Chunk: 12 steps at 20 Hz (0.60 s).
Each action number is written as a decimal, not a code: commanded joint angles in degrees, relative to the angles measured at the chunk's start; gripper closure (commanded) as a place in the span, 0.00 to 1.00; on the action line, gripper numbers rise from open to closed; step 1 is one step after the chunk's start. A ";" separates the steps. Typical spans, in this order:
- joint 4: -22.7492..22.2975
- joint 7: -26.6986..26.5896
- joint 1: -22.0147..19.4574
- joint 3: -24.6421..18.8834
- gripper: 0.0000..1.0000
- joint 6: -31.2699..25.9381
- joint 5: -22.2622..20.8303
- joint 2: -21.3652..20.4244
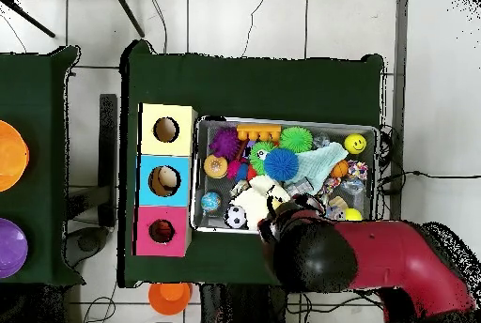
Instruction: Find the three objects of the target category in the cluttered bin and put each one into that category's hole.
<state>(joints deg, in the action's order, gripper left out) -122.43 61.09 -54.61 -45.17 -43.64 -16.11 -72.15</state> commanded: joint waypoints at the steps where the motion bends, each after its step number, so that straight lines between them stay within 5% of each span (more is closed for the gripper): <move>1: -5.01 10.77 4.46 2.88 1.00 2.84 4.02 -1.18; 12: -6.16 17.10 13.78 8.11 1.00 11.92 6.89 3.41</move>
<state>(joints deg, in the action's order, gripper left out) -123.41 61.25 -43.76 -41.82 -37.92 -12.15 -72.60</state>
